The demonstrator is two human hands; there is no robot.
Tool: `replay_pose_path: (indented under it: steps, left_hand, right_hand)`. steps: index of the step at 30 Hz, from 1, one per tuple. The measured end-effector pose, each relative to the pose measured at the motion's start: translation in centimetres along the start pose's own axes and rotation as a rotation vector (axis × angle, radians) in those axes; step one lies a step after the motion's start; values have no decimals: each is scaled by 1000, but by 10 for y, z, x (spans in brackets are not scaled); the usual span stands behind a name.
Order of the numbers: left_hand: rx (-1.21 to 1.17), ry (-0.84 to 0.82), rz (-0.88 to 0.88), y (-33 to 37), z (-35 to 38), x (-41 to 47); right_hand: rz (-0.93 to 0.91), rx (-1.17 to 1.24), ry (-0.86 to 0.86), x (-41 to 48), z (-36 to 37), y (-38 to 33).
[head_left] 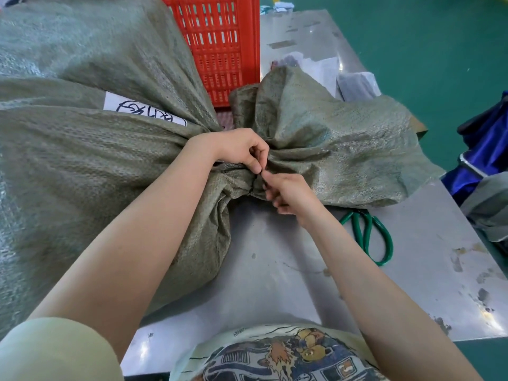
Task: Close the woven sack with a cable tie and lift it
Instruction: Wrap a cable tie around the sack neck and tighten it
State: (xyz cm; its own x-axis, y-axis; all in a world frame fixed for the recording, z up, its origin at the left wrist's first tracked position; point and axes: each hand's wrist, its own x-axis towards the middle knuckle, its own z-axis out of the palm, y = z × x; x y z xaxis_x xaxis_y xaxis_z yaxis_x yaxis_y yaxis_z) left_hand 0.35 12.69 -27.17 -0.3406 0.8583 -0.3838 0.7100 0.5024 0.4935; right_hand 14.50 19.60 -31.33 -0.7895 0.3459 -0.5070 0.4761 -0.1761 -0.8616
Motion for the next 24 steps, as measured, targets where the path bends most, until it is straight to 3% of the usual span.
replay_pose_path:
  steps: [5, 9, 13, 19, 24]
  left_hand:
    - [166, 27, 35, 1, 1, -1]
    - [278, 60, 3, -3, -5, -4]
    - [236, -4, -17, -1, -6, -6]
    - [207, -14, -30, -3, -5, -8]
    - [165, 28, -21, -7, -4, -5]
  right_hand:
    - [-104, 219, -3, 4, 6, 0]
    - [-46, 206, -81, -2, 1, 2]
    - [65, 73, -117, 0, 0, 1]
    - [-95, 104, -20, 4, 13, -7]
    - [-23, 109, -78, -5, -9, 1]
